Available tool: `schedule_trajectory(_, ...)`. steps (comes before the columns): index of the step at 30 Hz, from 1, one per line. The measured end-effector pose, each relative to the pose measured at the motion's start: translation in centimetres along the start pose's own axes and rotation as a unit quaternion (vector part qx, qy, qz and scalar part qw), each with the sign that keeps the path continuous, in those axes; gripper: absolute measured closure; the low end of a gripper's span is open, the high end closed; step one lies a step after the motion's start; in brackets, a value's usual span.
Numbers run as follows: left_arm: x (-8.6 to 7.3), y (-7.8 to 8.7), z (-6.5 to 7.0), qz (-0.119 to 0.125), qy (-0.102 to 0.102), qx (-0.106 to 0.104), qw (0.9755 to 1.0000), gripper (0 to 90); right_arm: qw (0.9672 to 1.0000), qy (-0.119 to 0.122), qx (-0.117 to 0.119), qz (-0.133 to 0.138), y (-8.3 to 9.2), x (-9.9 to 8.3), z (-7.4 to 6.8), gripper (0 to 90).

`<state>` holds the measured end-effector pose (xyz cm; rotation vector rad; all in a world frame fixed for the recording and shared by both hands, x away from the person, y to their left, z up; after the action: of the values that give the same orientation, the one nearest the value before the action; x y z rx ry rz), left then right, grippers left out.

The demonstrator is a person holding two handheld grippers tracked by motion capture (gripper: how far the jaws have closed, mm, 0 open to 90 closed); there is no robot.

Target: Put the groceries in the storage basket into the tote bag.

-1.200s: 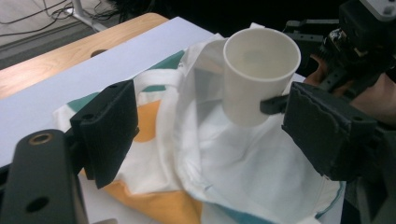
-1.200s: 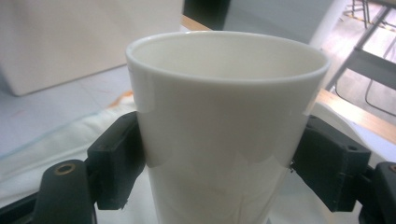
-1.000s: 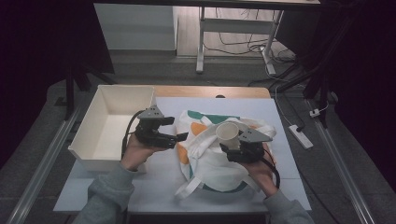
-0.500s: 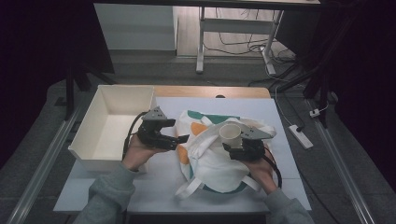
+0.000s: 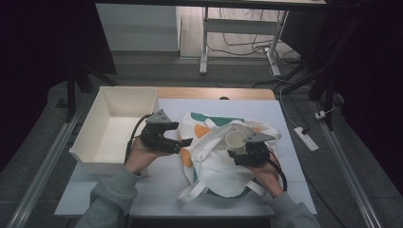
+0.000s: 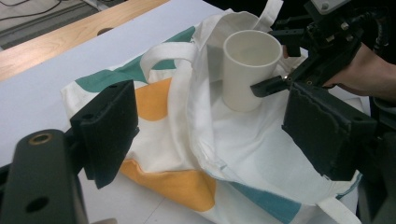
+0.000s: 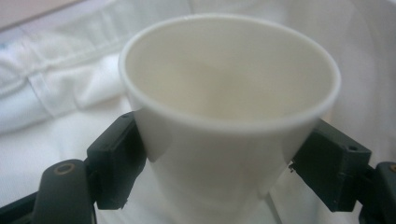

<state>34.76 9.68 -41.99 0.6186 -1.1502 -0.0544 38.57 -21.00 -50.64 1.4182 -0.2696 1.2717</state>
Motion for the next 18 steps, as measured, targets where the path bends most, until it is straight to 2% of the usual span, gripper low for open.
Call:
schedule_trajectory(6,-0.01,-0.17,0.12,-0.003,-0.001,-0.001,1.0000,18.0,0.9999,0.003,-0.003,-0.010,0.19,-0.85,0.43,21.3)
schedule_trajectory(10,-0.02,-0.40,0.19,-0.007,-0.003,0.003,1.0000,17.9,0.9998,0.013,-0.012,-0.010,-0.09,-0.90,0.27,21.4)
schedule_trajectory(18,0.00,-0.59,0.36,-0.014,-0.006,0.004,0.9999,17.9,0.9997,0.014,-0.016,-0.010,-0.41,-0.88,0.24,21.4)
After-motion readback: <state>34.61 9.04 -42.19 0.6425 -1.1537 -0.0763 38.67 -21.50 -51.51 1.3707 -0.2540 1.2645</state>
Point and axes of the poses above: each handheld gripper's, and its own axes: y roughly backward along the jaws, x roughly out of its top, z roughly to its right, the point moved 3 cm from there along -y, roughly forward along the jaws, and after that the axes turned 14 degrees about -x, right-handed, at the moved point
